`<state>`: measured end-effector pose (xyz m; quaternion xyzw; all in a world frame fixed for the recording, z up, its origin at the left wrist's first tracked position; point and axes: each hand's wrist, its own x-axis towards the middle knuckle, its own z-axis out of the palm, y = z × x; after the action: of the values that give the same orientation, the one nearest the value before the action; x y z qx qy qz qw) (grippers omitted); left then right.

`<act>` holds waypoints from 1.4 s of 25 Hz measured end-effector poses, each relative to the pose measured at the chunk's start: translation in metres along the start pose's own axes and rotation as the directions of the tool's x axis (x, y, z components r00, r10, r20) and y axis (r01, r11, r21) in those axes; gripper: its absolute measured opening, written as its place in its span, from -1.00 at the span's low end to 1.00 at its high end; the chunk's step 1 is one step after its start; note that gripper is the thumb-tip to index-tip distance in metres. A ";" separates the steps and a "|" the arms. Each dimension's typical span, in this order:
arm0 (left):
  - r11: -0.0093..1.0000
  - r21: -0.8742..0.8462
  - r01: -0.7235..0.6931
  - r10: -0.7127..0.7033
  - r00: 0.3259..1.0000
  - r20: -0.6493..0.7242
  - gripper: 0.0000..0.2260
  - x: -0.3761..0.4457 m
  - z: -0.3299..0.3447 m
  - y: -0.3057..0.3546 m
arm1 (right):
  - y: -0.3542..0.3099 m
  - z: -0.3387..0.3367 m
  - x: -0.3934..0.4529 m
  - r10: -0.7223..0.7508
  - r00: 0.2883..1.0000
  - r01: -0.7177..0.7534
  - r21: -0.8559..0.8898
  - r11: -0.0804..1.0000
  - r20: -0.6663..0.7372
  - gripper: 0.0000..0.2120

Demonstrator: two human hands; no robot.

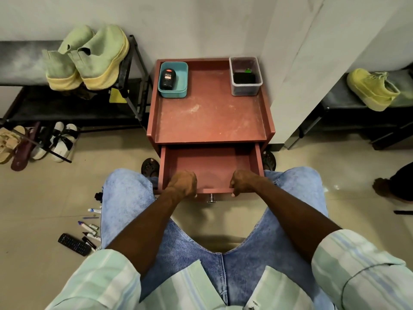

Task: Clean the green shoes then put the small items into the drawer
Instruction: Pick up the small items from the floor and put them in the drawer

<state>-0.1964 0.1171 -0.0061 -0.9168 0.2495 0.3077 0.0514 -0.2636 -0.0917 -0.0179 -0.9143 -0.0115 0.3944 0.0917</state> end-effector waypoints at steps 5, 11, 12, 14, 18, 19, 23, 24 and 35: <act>0.987 -0.128 -0.100 0.133 0.948 0.288 -0.75 -0.011 0.020 -0.001 | -0.002 0.025 -0.004 -0.002 0.963 -0.075 0.277 0.958 0.268 -0.80; 0.947 -0.311 -0.079 0.192 0.916 0.352 -0.74 -0.024 0.046 -0.006 | -0.015 0.043 -0.012 -0.012 0.932 -0.104 0.300 0.948 0.361 -0.73; 0.938 -0.339 -0.075 0.200 0.916 0.349 -0.76 -0.024 0.046 -0.008 | -0.013 0.042 -0.012 -0.007 0.929 -0.117 0.312 0.943 0.370 -0.71; 0.921 -0.383 -0.067 0.216 0.908 0.358 -0.79 -0.026 0.048 -0.010 | -0.012 0.040 -0.011 -0.009 0.910 -0.148 0.344 0.927 0.415 -0.72; 0.875 -0.485 -0.002 0.166 0.940 0.297 -0.73 -0.028 0.052 -0.018 | -0.026 0.039 -0.004 -0.004 0.974 -0.127 0.556 0.821 0.228 -0.83; 0.843 -0.537 0.016 0.118 0.970 0.214 -0.71 -0.027 0.053 -0.018 | -0.030 0.038 0.000 0.018 0.996 -0.062 0.568 0.821 0.082 -0.82; 0.611 -0.790 0.046 -0.218 0.969 -0.113 -0.80 -0.023 0.038 -0.029 | -0.057 0.014 0.015 0.102 0.968 0.062 0.615 0.786 -0.228 -0.92; 0.525 -0.851 0.019 -0.290 0.944 -0.158 -0.83 -0.020 0.029 -0.036 | -0.066 0.004 0.020 0.114 0.965 0.066 0.637 0.768 -0.238 -0.90; -0.310 -0.876 -0.368 -0.834 0.547 0.065 -0.92 -0.043 0.003 -0.281 | -0.295 -0.120 0.150 -0.149 0.916 0.384 0.704 0.597 -0.373 -0.78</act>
<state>-0.0902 0.3809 0.0007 -0.6267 -0.3512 -0.0499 -0.6939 -0.0581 0.1930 0.0066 -0.8214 0.0313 0.2123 0.5285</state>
